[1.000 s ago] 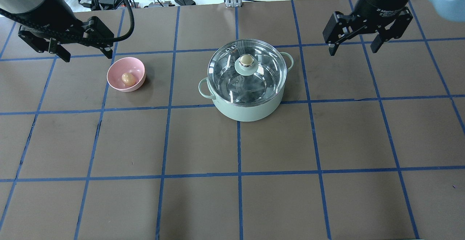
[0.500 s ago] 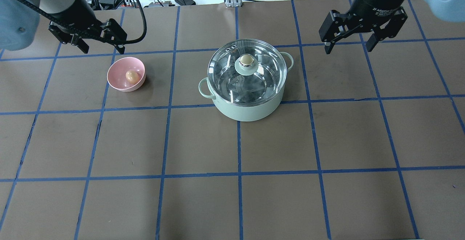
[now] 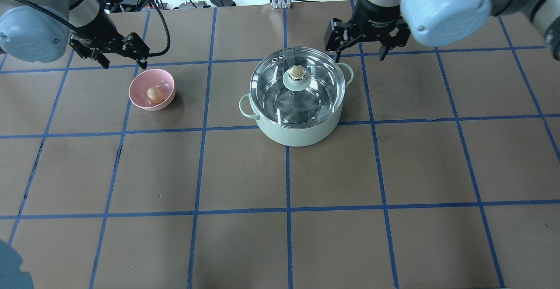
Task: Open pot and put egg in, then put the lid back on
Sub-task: 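Lower left gripper toward egg in pink bowl while right gripper grips lid knob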
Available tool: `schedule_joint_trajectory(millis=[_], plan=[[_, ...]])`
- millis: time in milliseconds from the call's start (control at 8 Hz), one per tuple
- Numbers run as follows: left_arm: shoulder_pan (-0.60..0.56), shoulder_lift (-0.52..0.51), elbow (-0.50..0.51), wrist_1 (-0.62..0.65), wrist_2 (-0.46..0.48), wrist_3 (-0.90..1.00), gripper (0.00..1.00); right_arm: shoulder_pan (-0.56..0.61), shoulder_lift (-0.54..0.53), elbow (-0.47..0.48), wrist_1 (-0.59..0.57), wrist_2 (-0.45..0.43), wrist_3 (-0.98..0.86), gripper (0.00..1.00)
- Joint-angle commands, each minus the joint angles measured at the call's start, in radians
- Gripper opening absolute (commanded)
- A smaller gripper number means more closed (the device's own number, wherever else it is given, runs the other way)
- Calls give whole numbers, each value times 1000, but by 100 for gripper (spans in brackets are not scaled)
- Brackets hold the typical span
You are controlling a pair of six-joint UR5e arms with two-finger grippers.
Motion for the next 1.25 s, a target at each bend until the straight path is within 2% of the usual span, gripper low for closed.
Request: schedule_joint_trajectory(millis=[0, 250, 875, 1125], plan=[[15, -107, -1, 83, 1, 26, 100, 139, 134, -33, -110, -1, 152, 100], [15, -147, -1, 123, 0, 23, 100, 193, 194, -50, -142, -1, 226, 100], [15, -212, 1, 221, 1, 27, 100, 197, 225, -48, -158, -1, 221, 99], [15, -236, 2, 288, -8, 12, 100, 197, 237, -48, -172, 2, 224, 91]])
